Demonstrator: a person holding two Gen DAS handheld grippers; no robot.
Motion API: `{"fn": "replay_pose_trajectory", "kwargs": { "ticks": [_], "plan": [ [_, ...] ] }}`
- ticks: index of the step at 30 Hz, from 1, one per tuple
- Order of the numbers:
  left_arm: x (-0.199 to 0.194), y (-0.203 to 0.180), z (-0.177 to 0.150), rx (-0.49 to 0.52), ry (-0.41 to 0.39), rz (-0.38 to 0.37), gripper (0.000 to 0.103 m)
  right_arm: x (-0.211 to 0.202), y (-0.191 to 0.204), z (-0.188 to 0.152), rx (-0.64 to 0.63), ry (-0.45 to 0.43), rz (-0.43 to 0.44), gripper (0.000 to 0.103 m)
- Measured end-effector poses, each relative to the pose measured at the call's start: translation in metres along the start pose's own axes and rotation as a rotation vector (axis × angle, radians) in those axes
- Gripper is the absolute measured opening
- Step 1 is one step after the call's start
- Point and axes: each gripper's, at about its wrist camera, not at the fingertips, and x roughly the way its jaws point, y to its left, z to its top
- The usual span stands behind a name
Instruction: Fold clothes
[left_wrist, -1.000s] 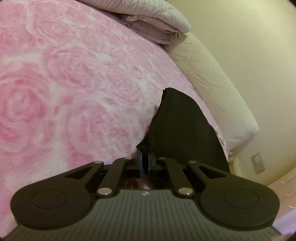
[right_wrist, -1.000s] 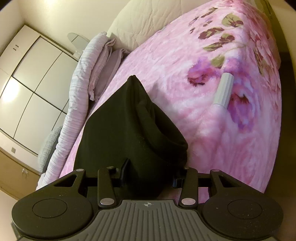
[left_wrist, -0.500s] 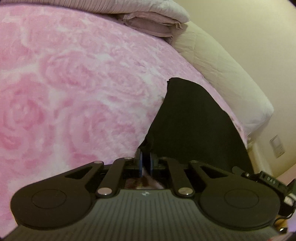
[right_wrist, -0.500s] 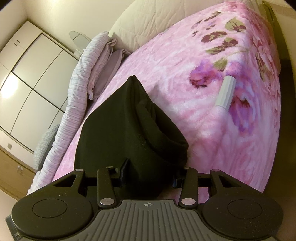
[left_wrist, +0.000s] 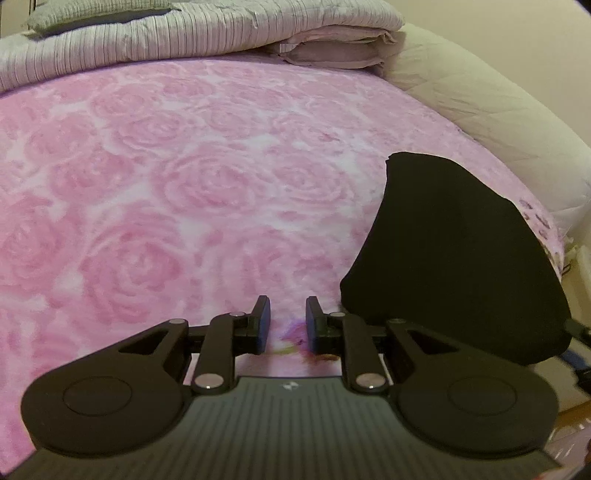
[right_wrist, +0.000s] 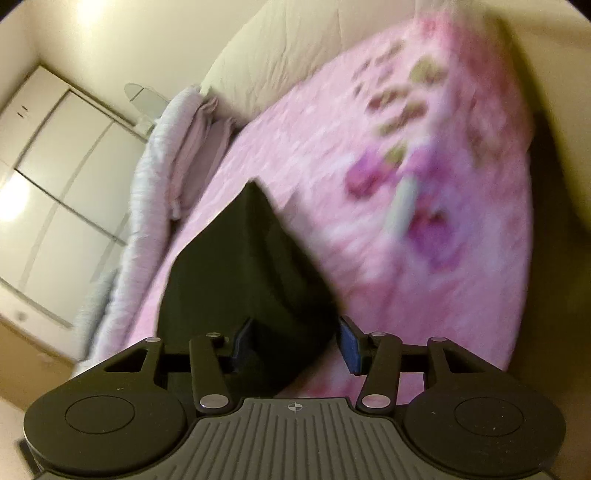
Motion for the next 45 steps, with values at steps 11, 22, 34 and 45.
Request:
{"fn": "replay_pose_trajectory", "kwargs": {
  "ticks": [11,22,34,45],
  "plan": [
    [-0.04,-0.052,-0.012,0.08,-0.179,-0.311,0.011,-0.028,0.062,-0.021,-0.579,-0.184,0.019,0.038],
    [0.023,-0.054,-0.036,0.107,-0.083,-0.28,0.003,0.041,0.035,-0.052,-0.859,-0.123,-0.116,0.038],
    [-0.021,-0.059,-0.036,0.105,-0.098,-0.341,0.003,-0.009,0.043,-0.028,-0.655,-0.099,-0.063,0.038],
    [-0.017,-0.067,-0.041,0.069,-0.057,-0.374,0.003,-0.017,0.005,-0.003,-0.429,-0.058,0.086,0.032]
  ]
}}
